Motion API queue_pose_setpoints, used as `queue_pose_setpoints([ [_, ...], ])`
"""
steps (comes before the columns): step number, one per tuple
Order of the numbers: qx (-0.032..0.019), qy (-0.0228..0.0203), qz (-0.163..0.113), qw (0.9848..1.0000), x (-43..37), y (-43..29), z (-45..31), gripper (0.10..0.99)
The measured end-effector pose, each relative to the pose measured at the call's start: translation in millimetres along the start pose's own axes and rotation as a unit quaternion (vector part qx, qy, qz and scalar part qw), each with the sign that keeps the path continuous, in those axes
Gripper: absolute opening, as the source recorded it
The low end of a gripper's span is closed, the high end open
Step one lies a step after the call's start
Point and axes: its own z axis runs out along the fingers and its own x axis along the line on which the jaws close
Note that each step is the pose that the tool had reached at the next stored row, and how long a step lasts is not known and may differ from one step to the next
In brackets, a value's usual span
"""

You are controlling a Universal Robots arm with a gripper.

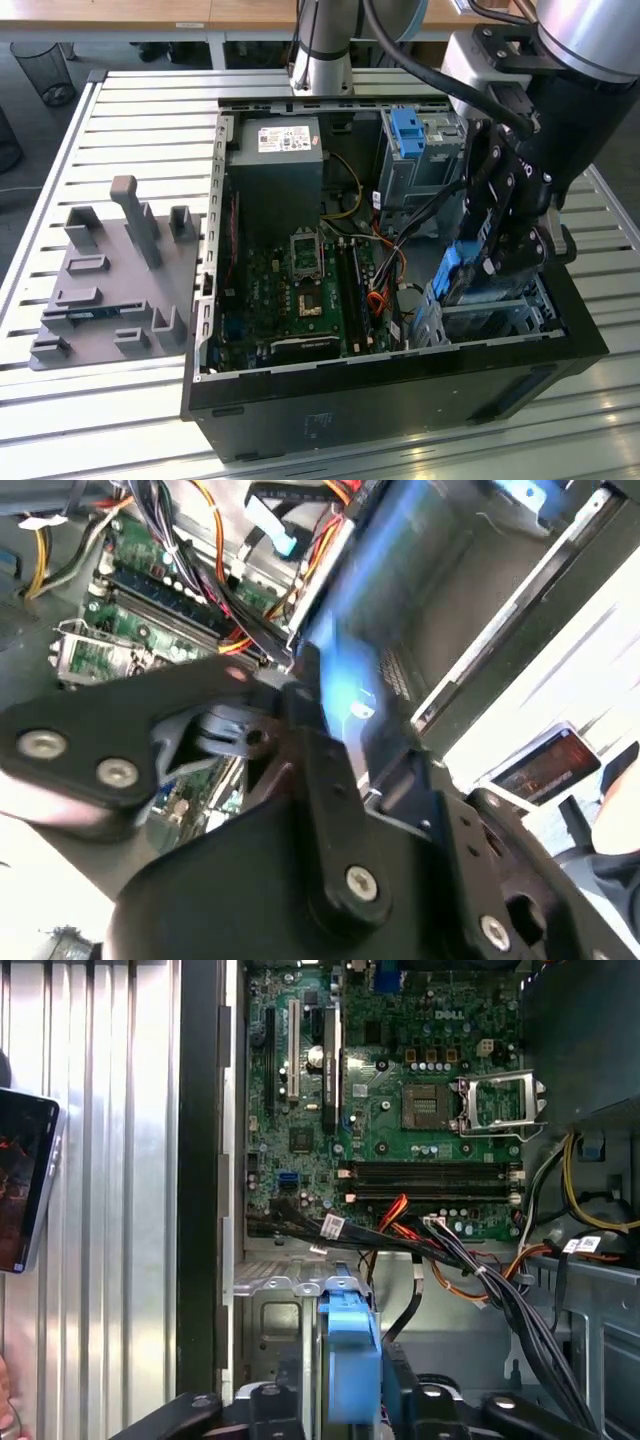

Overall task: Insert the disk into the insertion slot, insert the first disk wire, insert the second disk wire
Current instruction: 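Insert the disk into the insertion slot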

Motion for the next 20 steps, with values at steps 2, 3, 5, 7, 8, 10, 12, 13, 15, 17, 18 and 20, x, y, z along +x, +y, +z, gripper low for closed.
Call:
queue_pose_setpoints([
  [2, 0.0, 0.0, 0.0, 1.0, 0.0, 0.0, 0.9, 0.498],
  [3, 0.0, 0.0, 0.0, 1.0, 0.0, 0.0, 1.5, 0.498],
  [5, 0.0, -0.0001, 0.0, 1.0, 0.0, -0.1, 2.6, 0.498],
  [7, 0.0, 0.0, 0.0, 1.0, 0.0, -0.1, 3.7, 0.498],
  [8, 0.0, -0.0001, 0.0, 1.0, 0.0, -0.1, 4.4, 0.498],
  [10, 0.0005, -0.0001, 0.0, 1.0, 0.0, -0.3, 6.1, 0.42],
  [12, 0.0006, -0.0001, 0.0, 1.0, 0.0, -0.3, 8.3, 0.361],
  [13, 0.0006, 0.0, 0.0, 1.0, 0.0, -0.4, 9.6, 0.302],
  [15, 0.0006, 0.0, 0.0, 1.0, 0.1, -0.4, 11.9, 0.243],
  [17, 0.0006, 0.0, 0.0, 1.0, 0.0, -0.5, 13.4, 0.18],
  [18, 0.0006, 0.0, 0.0, 1.0, 0.0, -0.5, 14.1, 0.18],
  [20, 0.0006, 0.0, 0.0, 1.0, 0.0, -0.6, 15.3, 0.18],
])
